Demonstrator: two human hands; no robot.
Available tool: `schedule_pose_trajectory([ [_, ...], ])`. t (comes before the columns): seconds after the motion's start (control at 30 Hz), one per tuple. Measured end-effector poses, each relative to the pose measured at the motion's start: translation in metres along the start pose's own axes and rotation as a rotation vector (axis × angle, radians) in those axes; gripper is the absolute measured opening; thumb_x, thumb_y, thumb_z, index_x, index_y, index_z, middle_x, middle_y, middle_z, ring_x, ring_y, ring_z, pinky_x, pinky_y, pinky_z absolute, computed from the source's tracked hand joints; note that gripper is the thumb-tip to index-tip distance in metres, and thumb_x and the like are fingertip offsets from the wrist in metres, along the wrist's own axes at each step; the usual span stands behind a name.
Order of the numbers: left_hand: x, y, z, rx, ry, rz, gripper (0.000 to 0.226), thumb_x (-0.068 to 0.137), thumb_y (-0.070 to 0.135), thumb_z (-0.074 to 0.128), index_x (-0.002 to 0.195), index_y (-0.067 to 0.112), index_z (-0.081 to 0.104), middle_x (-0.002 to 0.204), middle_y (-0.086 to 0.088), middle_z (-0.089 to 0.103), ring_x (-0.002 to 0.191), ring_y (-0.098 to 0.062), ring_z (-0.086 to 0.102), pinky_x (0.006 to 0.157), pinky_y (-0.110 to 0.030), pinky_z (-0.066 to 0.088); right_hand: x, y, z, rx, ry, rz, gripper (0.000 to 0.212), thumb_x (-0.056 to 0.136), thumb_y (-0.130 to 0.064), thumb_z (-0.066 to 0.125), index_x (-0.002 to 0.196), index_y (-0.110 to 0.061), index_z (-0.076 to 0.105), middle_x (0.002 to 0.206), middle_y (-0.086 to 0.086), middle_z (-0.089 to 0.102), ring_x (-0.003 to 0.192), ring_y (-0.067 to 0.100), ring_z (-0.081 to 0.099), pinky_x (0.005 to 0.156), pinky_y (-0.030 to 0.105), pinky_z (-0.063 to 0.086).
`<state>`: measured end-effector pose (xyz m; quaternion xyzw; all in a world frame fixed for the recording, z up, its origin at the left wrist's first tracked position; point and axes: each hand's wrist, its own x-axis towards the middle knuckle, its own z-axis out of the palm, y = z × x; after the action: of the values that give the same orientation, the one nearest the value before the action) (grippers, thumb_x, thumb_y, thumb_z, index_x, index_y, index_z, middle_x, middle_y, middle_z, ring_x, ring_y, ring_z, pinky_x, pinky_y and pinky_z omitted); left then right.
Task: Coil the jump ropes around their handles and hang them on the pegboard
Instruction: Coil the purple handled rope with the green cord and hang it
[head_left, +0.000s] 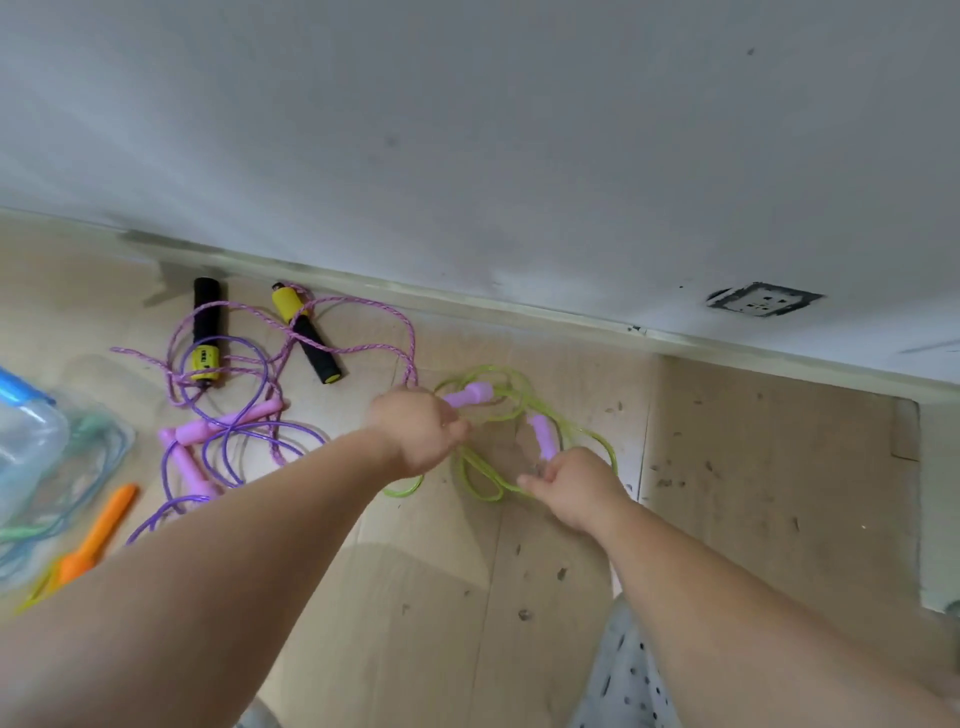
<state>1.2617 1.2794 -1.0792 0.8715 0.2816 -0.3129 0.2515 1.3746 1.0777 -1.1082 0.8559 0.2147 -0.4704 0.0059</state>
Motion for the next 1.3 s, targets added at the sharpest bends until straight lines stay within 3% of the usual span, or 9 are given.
schedule_pose_trajectory([
  [0.13,-0.094,-0.007,-0.039,-0.165,0.115,0.012,0.034,0.102,0.044,0.047,0.111,0.028,0.075,0.099,-0.009,0.064,0.104,-0.033,0.06,0.086,-0.037,0.048,-0.087,-0.017,-0.028,0.231,0.171,-0.028,0.041,0.093,-0.035,0.067,0.056,-0.025,0.052,0.08,0.004,0.052,0.057,0.012,0.051,0.053,0.024,0.039],
  [0.23,-0.185,0.006,-0.082,-0.304,0.204,-0.064,0.028,0.101,0.029,0.053,0.119,0.028,0.074,0.096,-0.008,0.074,0.095,-0.032,0.067,0.076,-0.036,0.051,-0.177,-0.04,-0.062,0.416,0.282,-0.125,0.021,0.088,-0.009,0.068,0.076,-0.027,0.069,0.104,-0.003,0.052,0.077,-0.001,0.056,0.063,0.005,0.04],
  [0.43,-0.385,0.037,-0.199,-0.592,0.353,-0.131,0.022,0.095,0.028,0.063,0.115,0.03,0.073,0.065,0.012,0.066,0.076,-0.019,0.071,0.073,-0.032,0.054,-0.387,-0.105,-0.169,0.686,0.59,-0.341,0.037,0.091,0.003,0.062,0.086,-0.034,0.066,0.109,-0.018,0.049,0.083,0.003,0.059,0.074,0.019,0.048],
  [0.57,-0.513,0.06,-0.289,-0.895,0.432,-0.108,0.011,0.091,0.014,0.065,0.09,0.023,0.071,0.064,0.014,0.071,0.062,-0.011,0.067,0.066,-0.032,0.053,-0.532,-0.142,-0.246,0.8,0.797,-0.409,0.042,0.095,0.0,0.06,0.12,-0.033,0.059,0.113,-0.019,0.056,0.091,0.006,0.061,0.079,0.028,0.054],
  [0.7,-0.612,0.073,-0.352,-1.052,0.492,0.002,0.018,0.096,0.014,0.067,0.085,0.027,0.072,0.07,0.013,0.074,0.069,-0.011,0.062,0.07,-0.028,0.05,-0.639,-0.155,-0.299,0.892,0.789,-0.417,0.071,0.097,-0.003,0.061,0.156,-0.024,0.028,0.123,-0.005,0.059,0.087,0.011,0.067,0.072,0.008,0.046],
  [0.8,-0.657,0.086,-0.381,-0.982,0.597,0.09,0.015,0.098,0.018,0.065,0.085,0.024,0.072,0.073,0.01,0.073,0.067,0.0,0.059,0.066,-0.018,0.045,-0.682,-0.149,-0.318,0.817,0.709,-0.499,0.052,0.094,-0.006,0.066,0.135,-0.036,0.054,0.116,-0.001,0.065,0.09,0.016,0.067,0.074,0.01,0.048],
  [0.97,-0.706,0.138,-0.399,-1.365,0.791,0.181,0.039,0.108,0.033,0.042,0.09,-0.001,0.048,0.062,-0.018,0.056,0.056,-0.03,0.058,0.049,-0.027,0.051,-0.733,-0.122,-0.335,0.932,0.535,-0.683,0.031,0.099,-0.014,0.063,0.117,-0.038,0.055,0.106,-0.003,0.069,0.093,0.022,0.072,0.088,0.042,0.058],
  [1.07,-0.716,0.167,-0.376,-1.202,0.739,0.15,0.039,0.105,0.034,0.053,0.081,0.004,0.047,0.055,-0.007,0.048,0.045,-0.026,0.046,0.041,-0.031,0.042,-0.757,-0.098,-0.349,1.102,0.498,-0.755,0.027,0.105,-0.018,0.051,0.127,-0.031,0.045,0.11,0.007,0.066,0.093,0.029,0.073,0.088,0.053,0.059],
  [1.3,-0.686,0.223,-0.312,-0.356,0.415,0.011,0.038,0.078,0.051,0.079,0.107,0.03,0.065,0.09,0.004,0.07,0.08,-0.017,0.065,0.079,-0.035,0.056,-0.8,-0.054,-0.366,1.357,0.234,-0.883,0.029,0.107,-0.019,0.045,0.132,-0.034,0.044,0.107,0.011,0.063,0.094,0.031,0.068,0.082,0.062,0.058],
])
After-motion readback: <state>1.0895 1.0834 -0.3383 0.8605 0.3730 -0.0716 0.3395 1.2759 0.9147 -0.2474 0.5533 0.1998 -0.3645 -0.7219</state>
